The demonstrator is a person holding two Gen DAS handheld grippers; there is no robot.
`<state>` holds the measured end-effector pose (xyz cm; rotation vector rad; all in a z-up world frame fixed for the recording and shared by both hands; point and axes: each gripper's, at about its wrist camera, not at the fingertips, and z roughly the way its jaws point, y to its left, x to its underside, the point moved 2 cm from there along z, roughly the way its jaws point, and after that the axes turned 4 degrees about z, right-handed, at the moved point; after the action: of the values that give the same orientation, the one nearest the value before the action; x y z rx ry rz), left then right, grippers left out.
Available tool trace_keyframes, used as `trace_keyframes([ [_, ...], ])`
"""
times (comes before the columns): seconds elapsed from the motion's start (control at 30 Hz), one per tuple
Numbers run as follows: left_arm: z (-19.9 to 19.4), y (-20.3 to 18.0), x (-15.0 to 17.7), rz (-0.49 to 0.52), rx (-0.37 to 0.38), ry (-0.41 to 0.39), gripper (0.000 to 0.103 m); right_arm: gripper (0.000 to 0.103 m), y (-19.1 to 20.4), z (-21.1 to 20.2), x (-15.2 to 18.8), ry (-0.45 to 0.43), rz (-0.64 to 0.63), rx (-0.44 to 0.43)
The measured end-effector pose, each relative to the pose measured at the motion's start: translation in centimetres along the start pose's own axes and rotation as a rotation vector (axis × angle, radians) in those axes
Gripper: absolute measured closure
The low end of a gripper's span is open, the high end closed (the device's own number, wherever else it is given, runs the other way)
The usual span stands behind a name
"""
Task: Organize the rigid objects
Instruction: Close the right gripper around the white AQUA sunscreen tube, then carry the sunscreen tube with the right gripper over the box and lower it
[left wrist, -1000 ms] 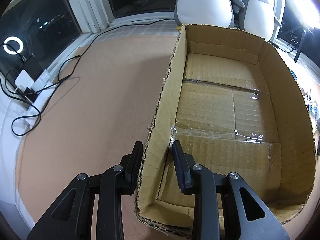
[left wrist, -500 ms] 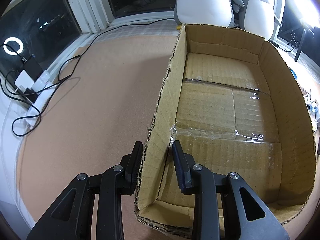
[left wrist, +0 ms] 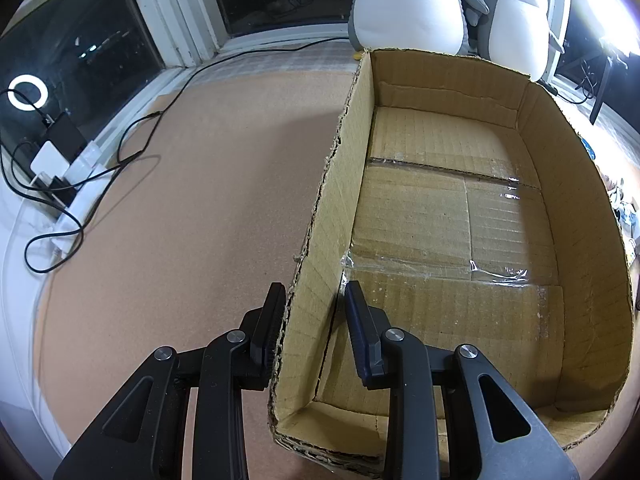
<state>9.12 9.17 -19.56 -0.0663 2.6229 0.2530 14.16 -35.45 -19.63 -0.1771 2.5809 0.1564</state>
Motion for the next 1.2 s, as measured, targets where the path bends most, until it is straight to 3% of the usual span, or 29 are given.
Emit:
trace_keyframes([
  [0.6,0.1,0.7,0.1,-0.021,0.031,-0.007,0.074,0.059,1.6,-3.8,-1.1,-0.041,0.054,-0.007],
  [0.8,0.3,0.9,0.1,-0.026,0.045,-0.006,0.074,0.059,5.7,-5.8,-3.0,-0.062,0.022,-0.026],
  [1.2,0.3,0.9,0.2,-0.013,0.054,-0.017,0.074,0.059,18.1,-6.9,-6.0,-0.081,-0.094,-0.168],
])
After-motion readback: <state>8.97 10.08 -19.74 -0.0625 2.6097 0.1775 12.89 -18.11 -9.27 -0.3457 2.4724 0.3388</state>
